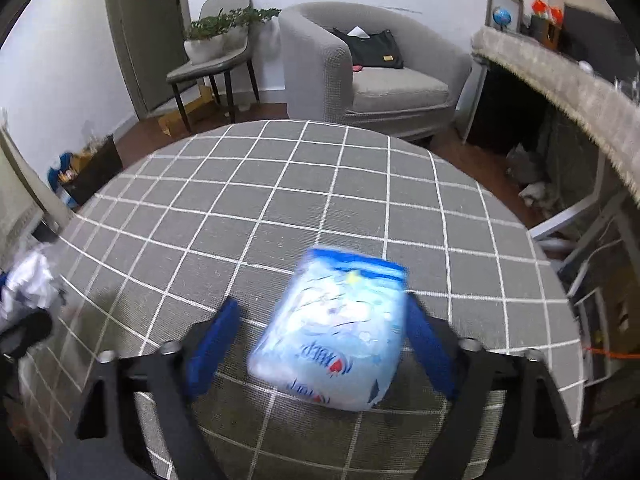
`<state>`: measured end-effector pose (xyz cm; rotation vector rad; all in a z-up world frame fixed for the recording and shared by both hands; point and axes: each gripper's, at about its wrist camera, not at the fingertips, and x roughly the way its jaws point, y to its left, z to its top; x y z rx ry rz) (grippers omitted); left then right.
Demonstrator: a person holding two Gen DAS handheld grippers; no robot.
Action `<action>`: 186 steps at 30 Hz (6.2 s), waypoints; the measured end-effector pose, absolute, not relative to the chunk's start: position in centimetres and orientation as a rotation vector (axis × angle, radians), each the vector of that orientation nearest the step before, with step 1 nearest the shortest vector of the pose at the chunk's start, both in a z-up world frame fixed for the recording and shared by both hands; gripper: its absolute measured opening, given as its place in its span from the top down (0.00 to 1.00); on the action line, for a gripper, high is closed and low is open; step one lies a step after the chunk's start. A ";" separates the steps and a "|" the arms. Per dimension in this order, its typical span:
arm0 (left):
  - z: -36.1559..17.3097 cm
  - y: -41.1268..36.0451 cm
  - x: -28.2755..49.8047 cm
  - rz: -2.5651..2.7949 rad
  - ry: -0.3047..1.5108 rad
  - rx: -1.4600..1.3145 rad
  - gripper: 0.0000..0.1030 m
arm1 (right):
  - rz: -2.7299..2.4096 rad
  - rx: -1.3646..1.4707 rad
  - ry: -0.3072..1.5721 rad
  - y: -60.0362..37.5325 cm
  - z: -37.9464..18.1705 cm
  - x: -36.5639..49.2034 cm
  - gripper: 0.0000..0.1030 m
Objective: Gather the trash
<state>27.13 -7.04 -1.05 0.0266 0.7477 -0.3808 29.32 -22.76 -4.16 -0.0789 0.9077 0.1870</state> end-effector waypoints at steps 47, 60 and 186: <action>-2.2 7.8 16.7 -0.091 0.694 -0.049 0.47 | 0.508 -0.047 0.685 -10.3 0.4 14.7 0.48; -8.6 15.4 17.5 -0.021 0.846 -0.100 0.47 | 0.636 -0.071 0.678 -2.2 1.8 14.4 0.48; 4.7 14.8 -6.1 0.243 0.442 -0.088 0.03 | 0.305 -0.122 0.440 -12.5 6.4 0.1 0.03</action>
